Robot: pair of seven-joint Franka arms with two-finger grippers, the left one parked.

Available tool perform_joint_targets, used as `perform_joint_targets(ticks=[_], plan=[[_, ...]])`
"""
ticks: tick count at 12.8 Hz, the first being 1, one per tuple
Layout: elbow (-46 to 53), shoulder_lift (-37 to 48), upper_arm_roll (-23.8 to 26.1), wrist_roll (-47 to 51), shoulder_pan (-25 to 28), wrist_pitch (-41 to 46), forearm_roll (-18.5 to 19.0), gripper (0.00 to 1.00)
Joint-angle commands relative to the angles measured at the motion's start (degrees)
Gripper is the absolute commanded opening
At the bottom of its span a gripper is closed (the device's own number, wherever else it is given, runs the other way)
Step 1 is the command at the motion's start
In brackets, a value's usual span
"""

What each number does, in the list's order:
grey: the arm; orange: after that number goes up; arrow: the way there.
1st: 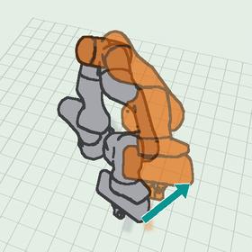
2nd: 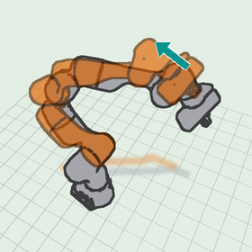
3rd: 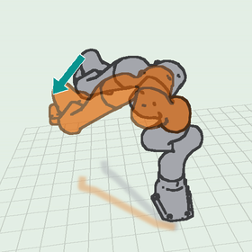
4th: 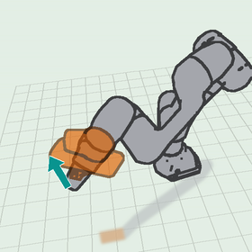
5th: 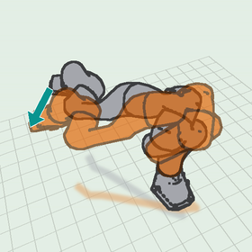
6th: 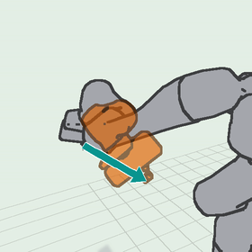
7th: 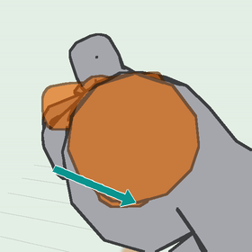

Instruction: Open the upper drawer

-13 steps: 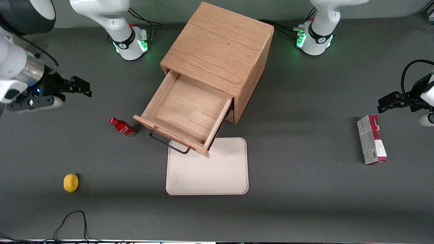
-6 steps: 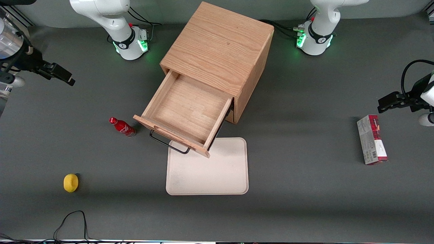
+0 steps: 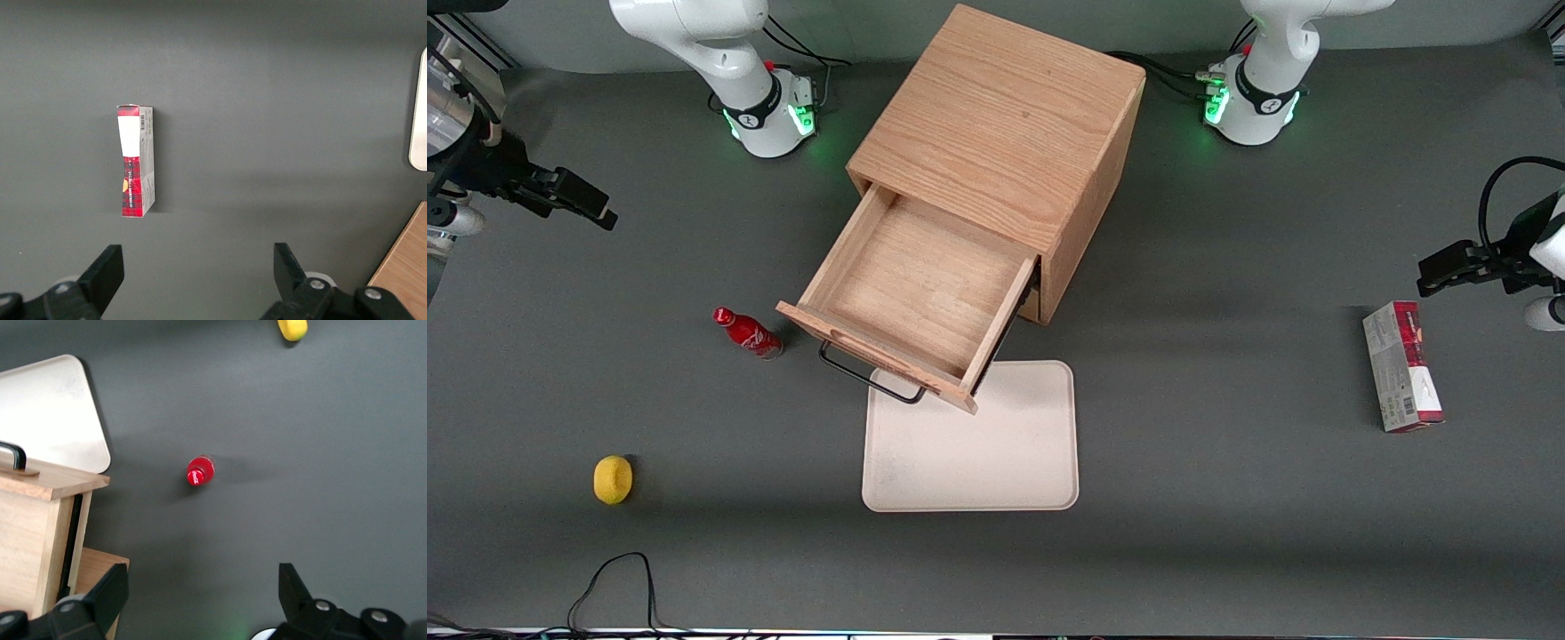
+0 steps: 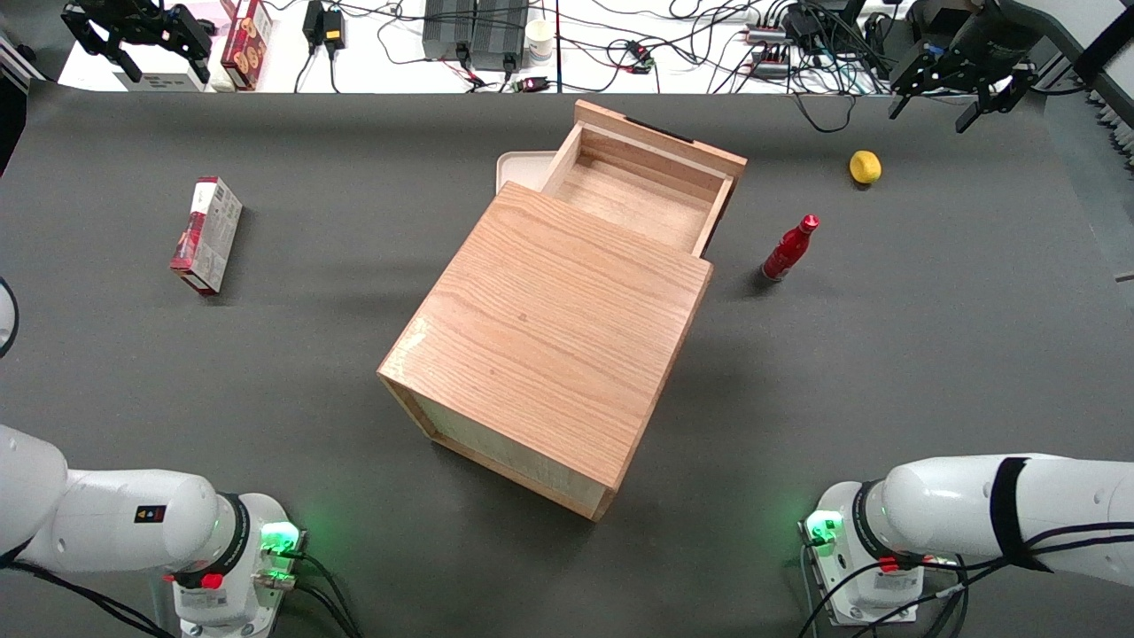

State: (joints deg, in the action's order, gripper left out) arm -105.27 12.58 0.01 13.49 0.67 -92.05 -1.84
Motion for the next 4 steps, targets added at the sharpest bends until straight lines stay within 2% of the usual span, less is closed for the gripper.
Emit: perform_joint_targets(ticks=[1, 4], plan=[[2.69, -2.72, -0.09, -2.16, 0.21, 1.44, 0.7, 1.0], [3.4, -3.17, -0.09, -2.42, 0.21, 1.44, 0.79, 1.0]])
